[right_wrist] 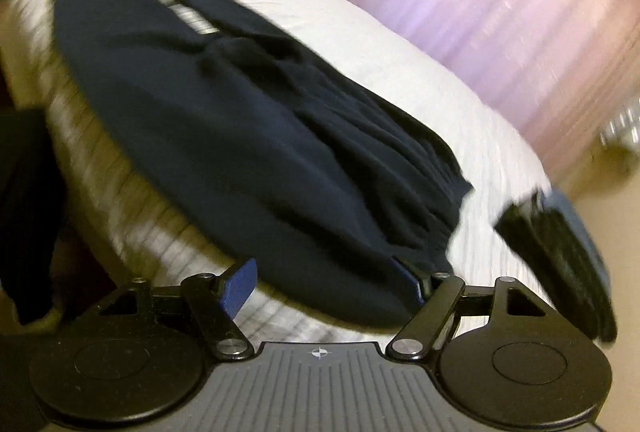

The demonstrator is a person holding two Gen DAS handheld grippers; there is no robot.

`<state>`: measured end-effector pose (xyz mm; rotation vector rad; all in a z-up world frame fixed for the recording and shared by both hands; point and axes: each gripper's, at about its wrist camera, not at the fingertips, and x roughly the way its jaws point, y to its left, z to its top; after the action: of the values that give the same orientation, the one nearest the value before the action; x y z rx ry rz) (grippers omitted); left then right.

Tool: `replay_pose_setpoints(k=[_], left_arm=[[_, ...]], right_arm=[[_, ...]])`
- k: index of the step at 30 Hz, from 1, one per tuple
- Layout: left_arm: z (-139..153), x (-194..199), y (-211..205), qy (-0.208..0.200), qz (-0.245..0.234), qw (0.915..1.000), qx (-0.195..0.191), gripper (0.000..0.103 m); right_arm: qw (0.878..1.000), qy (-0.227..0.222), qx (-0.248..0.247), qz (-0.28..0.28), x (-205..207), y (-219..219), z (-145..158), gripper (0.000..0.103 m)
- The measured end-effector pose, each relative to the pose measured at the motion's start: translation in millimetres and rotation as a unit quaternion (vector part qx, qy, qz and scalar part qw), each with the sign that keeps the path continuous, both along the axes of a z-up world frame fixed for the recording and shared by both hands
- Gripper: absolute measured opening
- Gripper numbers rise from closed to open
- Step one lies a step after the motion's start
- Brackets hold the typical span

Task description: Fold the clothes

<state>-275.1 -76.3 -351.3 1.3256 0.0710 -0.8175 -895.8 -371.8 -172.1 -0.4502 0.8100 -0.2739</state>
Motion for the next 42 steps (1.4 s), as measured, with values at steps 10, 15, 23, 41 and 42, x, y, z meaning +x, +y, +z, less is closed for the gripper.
replay_pose_setpoints(k=[10,15,23,41,42], left_arm=[[-20,38,-5,-0.031,-0.013,0.9989,0.034,0.071],[-33,54,-20,-0.052,-0.038,0.9962,0.058,0.058],[-42,65,-30,-0.057,-0.047,0.9951,0.065,0.014],[-12,66,-44,-0.038,-0.001,0.9984,0.041,0.005],[-10,65,-44,-0.04,0.001,0.9983,0.042,0.005]], right_arm=[[0.999,0.02,-0.041,0.019,5,11,-21,0.063],[0.997,0.03,-0.059,0.025,8,16,-30,0.063],[0.989,0.055,-0.139,0.021,-1,10,-48,0.063],[0.964,0.054,-0.251,0.062,-7,-18,-76,0.024],[0.964,0.055,-0.252,0.059,-6,-22,-76,0.014]])
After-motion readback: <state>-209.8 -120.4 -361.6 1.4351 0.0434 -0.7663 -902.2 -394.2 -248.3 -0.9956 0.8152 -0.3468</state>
